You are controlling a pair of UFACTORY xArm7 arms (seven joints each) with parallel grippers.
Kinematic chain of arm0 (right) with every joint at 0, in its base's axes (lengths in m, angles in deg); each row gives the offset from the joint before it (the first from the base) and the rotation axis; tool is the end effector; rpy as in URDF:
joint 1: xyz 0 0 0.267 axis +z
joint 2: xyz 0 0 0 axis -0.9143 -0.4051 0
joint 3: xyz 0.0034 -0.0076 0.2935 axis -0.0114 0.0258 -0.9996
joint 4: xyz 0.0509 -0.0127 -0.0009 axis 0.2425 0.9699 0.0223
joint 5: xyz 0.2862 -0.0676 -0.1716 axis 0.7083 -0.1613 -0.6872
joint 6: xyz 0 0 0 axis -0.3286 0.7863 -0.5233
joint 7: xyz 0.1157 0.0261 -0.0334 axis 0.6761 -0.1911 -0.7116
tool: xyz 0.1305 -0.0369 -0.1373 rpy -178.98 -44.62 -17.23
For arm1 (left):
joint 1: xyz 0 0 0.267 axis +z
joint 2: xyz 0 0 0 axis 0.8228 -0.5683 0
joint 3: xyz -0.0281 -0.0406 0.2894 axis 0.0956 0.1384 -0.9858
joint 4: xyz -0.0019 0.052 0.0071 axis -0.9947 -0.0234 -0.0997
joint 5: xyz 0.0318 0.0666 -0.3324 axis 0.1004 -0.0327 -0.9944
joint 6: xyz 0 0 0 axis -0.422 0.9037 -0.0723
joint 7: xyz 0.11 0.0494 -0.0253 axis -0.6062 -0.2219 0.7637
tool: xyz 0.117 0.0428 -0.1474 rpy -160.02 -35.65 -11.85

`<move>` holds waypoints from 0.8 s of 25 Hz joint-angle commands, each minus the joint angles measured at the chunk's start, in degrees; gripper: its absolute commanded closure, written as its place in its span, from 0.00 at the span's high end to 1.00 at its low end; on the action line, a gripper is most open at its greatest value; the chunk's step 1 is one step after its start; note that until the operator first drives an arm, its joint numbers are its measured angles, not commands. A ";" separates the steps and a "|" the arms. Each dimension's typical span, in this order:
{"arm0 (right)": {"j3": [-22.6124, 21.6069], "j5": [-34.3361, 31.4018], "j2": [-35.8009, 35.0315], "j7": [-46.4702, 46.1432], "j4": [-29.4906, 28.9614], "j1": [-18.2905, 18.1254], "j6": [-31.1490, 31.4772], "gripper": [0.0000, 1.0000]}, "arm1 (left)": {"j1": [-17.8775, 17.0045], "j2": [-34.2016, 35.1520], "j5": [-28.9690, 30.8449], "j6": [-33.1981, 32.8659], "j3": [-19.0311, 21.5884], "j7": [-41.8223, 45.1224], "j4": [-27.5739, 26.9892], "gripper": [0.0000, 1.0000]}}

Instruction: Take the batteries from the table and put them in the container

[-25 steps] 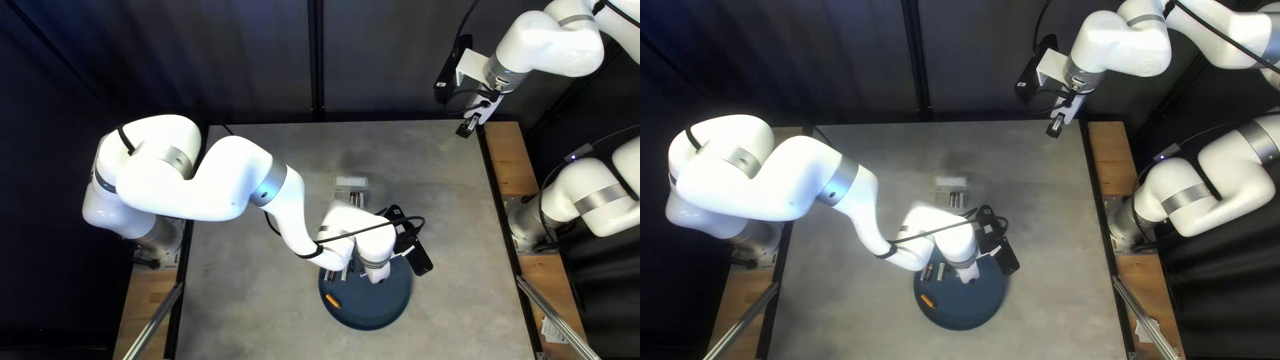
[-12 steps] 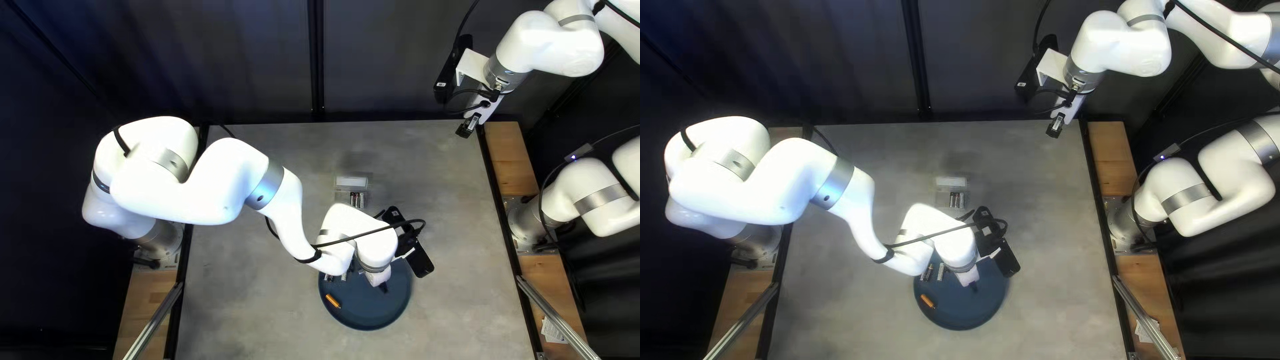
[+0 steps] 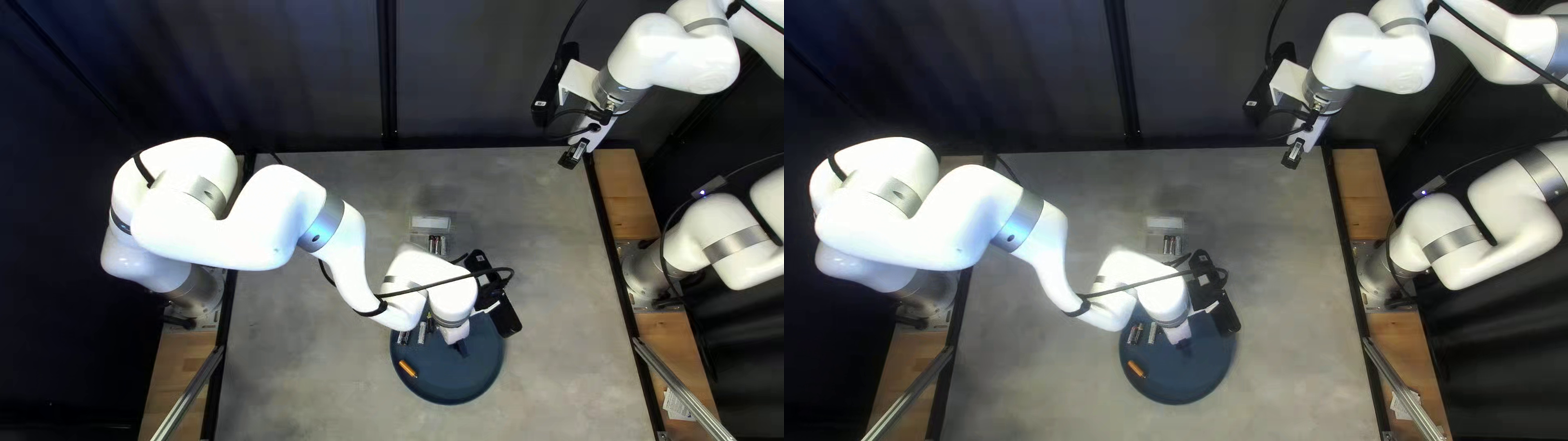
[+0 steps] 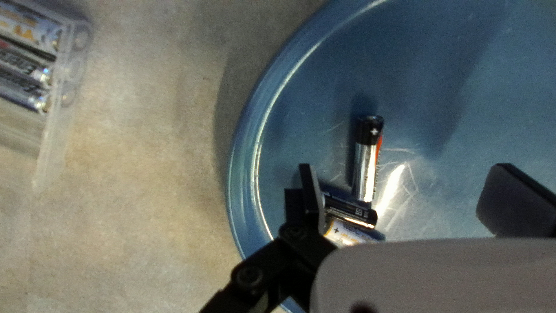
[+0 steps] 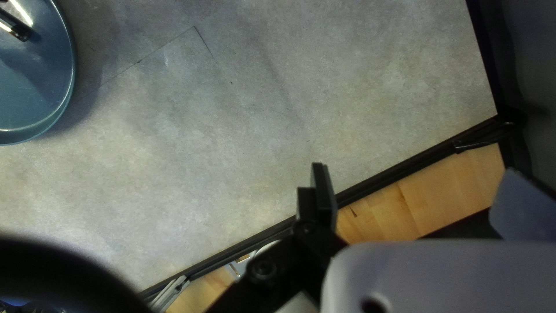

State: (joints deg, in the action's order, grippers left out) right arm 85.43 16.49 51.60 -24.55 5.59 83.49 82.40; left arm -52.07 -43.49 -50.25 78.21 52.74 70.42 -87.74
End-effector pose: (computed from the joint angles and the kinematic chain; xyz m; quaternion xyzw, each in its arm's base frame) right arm 0.2351 -0.1812 0.2573 0.9678 -0.2450 0.0257 0.0520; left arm 0.5758 -0.1061 0.0215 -0.9885 -0.1473 -0.0345 0.0032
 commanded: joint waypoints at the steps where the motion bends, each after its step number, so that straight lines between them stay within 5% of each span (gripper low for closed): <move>1: 0.00 0.00 0.00 0.00 0.00 0.00 0.00 1.00 | 0.37 -0.71 -0.08 -0.29 0.23 -1.08 -0.44 0.97; 6: 0.00 0.00 0.00 0.00 0.00 0.00 0.00 1.00 | 1.24 0.22 -0.55 -0.49 0.45 -1.78 0.92 0.80; 8: 0.00 0.00 0.00 0.00 0.00 0.00 0.00 1.00 | 1.47 0.27 -0.69 -0.50 0.42 -1.86 1.18 0.40; 9: 0.00 0.00 0.00 0.00 0.00 0.00 0.00 1.00 | 1.51 0.27 -0.71 -0.47 0.41 -1.86 1.21 0.08; 14: 0.00 0.00 0.00 0.00 0.00 0.00 0.00 1.00 | 1.43 0.05 -0.79 0.32 0.51 -2.10 0.58 0.03; 16: 0.00 0.00 0.00 0.00 0.00 0.00 0.00 1.00 | 1.59 -0.05 -0.89 0.48 0.57 -2.39 0.51 0.07; 17: 0.00 0.00 0.00 0.00 0.00 0.00 0.00 1.00 | 1.81 -0.02 -1.02 0.49 0.60 -2.62 0.64 0.20; 19: 0.00 0.00 0.00 0.00 0.00 0.00 0.00 1.00 | 1.85 0.19 -1.10 0.71 0.64 -2.63 0.69 1.00; 20: 0.00 0.00 0.00 0.00 0.00 0.00 0.00 1.00 | 1.75 0.53 -1.13 1.04 0.69 -2.51 0.65 1.00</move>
State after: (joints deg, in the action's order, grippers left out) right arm 85.43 16.49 51.60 -24.55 5.59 83.49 82.40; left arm -50.27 -43.36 -51.31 78.89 53.36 67.84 -87.10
